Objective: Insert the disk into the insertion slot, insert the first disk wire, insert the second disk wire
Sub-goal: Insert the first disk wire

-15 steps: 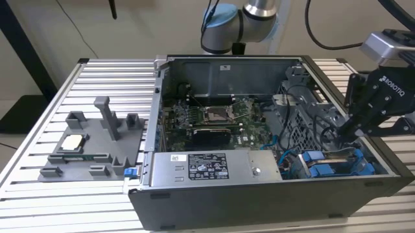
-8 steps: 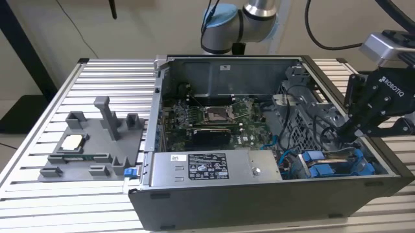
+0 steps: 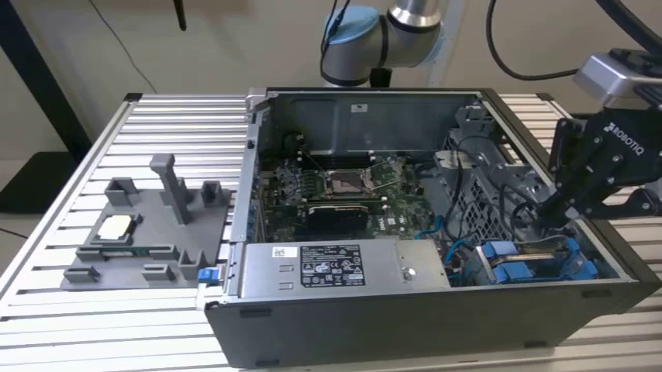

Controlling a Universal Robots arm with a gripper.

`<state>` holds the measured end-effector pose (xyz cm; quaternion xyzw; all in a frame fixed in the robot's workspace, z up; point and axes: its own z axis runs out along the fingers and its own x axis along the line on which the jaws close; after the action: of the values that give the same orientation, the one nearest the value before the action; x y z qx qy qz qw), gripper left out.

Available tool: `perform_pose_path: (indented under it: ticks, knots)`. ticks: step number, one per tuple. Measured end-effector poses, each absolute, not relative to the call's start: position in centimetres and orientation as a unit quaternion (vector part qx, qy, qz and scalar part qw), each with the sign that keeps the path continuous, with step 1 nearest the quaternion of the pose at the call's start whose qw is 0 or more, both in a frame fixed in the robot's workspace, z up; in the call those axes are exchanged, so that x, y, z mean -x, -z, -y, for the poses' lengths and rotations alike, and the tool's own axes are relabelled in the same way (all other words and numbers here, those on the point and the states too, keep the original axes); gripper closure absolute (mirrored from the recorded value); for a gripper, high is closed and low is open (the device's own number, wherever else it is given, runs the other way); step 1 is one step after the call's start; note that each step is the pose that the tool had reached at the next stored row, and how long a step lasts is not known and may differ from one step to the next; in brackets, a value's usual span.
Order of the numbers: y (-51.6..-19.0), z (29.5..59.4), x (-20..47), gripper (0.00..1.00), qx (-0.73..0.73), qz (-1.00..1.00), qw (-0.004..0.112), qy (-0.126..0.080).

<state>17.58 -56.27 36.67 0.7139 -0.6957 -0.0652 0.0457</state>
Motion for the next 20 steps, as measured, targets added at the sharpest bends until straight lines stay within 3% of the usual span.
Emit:
perform_pose_path:
  ticks: [20]
  knots:
    - [-34.9, 56.3, -18.6, 0.81, -0.716, 0.694, 0.046, 0.065]
